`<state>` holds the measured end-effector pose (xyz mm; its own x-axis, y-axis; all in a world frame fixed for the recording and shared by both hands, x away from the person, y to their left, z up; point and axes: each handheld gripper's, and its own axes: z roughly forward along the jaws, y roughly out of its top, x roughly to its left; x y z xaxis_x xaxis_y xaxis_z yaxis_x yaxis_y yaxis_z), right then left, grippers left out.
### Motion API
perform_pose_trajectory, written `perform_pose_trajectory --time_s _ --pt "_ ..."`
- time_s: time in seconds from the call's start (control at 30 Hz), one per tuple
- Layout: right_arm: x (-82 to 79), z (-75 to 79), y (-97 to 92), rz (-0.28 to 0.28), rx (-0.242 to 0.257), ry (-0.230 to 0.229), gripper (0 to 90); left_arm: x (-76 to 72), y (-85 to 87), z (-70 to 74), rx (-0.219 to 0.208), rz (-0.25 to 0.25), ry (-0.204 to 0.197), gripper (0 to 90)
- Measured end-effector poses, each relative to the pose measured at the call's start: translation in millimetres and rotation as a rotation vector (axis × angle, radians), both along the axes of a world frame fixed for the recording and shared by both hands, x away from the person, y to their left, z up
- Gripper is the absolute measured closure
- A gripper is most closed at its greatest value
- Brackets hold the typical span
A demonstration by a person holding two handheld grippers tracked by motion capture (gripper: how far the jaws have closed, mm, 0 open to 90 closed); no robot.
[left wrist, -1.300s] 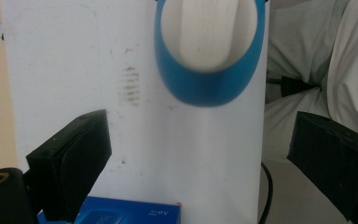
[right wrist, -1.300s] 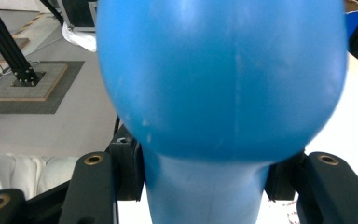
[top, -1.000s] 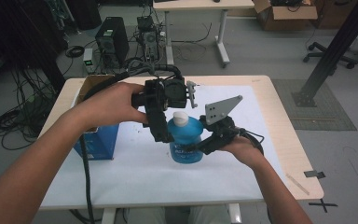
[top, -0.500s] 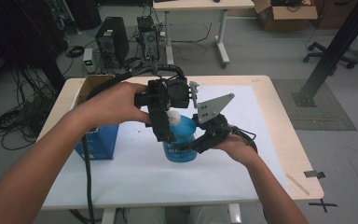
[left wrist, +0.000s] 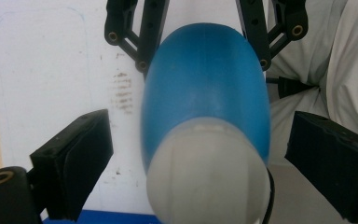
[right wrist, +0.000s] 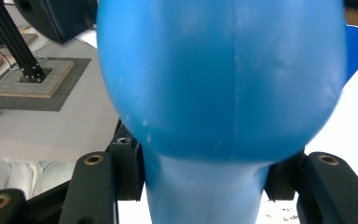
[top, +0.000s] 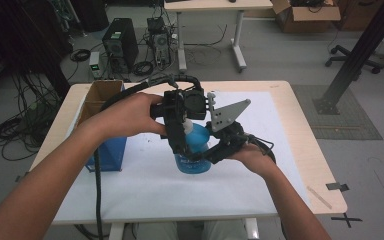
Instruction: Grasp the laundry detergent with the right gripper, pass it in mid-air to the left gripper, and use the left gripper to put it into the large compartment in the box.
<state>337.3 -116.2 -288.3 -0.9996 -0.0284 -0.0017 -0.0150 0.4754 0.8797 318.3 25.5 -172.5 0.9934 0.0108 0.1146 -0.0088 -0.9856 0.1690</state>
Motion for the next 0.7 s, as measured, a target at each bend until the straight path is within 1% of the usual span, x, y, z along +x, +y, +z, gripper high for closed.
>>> perform_pose_trajectory --time_s 0.13,0.37,0.7 --pt "0.1 0.1 -0.3 -0.001 0.001 -0.004 43.5 0.5 -2.1 -3.7 0.008 -0.005 -0.007 11.2" --pt "0.0 -0.5 -0.6 -0.002 0.002 -0.004 43.5 0.0 -3.6 -7.0 0.011 -0.013 -0.002 18.5" --pt "0.0 -0.8 -1.5 -0.003 0.005 -0.006 43.5 -1.4 -4.1 -8.0 0.011 -0.025 0.007 26.2"
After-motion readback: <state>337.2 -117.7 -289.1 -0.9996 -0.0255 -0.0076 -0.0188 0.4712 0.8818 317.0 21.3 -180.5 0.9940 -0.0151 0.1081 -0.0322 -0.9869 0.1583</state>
